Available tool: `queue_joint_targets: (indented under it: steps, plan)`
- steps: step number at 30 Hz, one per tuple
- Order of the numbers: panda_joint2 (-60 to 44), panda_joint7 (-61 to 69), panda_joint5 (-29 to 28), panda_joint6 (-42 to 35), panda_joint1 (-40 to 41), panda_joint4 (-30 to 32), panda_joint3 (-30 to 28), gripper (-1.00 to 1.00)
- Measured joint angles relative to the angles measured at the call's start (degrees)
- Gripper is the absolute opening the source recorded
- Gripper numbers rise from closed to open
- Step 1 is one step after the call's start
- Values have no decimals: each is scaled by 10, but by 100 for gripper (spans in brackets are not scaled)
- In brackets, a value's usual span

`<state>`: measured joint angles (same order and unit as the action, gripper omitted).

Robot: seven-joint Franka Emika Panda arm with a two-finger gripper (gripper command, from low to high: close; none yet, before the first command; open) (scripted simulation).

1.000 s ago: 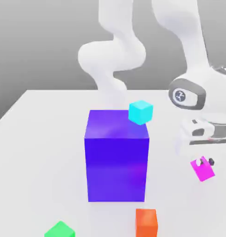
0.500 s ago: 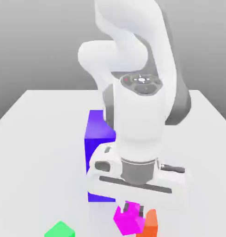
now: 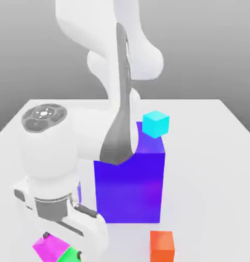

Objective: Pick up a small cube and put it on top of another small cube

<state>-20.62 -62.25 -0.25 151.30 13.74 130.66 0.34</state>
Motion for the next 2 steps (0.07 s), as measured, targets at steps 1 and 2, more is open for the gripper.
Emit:
queue_joint_targets:
  steps: [1, 2]
  plan:
    - [17, 0, 0, -16, 0, 1, 0, 100]
    - [36, 0, 0, -34, 0, 2, 0, 100]
